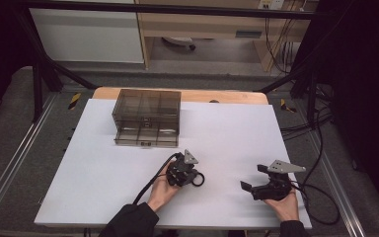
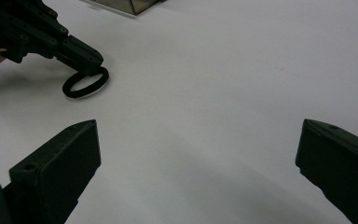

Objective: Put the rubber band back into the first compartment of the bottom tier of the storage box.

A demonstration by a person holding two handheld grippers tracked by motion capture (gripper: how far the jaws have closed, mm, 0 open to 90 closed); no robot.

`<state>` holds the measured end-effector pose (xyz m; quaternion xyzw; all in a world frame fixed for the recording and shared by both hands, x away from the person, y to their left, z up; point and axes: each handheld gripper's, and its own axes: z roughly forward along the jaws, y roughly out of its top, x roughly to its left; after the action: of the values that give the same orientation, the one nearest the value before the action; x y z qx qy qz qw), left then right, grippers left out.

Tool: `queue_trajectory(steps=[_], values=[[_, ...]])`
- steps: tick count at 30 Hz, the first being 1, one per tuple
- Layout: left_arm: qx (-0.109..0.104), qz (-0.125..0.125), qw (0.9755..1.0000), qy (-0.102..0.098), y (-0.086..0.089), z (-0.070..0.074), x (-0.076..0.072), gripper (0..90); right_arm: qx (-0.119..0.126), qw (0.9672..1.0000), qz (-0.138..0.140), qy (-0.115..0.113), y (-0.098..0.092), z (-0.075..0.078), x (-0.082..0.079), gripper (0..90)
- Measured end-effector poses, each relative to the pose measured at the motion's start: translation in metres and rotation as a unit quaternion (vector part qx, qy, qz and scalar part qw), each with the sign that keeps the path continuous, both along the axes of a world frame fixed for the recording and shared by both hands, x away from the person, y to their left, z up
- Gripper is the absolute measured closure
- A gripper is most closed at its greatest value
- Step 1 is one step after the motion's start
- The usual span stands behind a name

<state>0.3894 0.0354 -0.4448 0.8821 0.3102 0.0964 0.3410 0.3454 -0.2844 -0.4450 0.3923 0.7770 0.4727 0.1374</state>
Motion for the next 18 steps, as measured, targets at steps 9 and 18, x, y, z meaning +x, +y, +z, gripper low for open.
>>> queue_trajectory(steps=[9,18], values=[[-0.003,-0.005,1.0000,0.001,0.0009,0.0018,-0.0014,87.2,0.001,1.0000,0.000,0.000,0.0000,0.0001,0.0000,0.6],[-0.012,-0.005,0.9999,0.001,0.0061,0.0067,-0.0033,87.2,0.000,1.0000,0.000,0.000,0.0000,-0.0001,0.0001,0.6]])
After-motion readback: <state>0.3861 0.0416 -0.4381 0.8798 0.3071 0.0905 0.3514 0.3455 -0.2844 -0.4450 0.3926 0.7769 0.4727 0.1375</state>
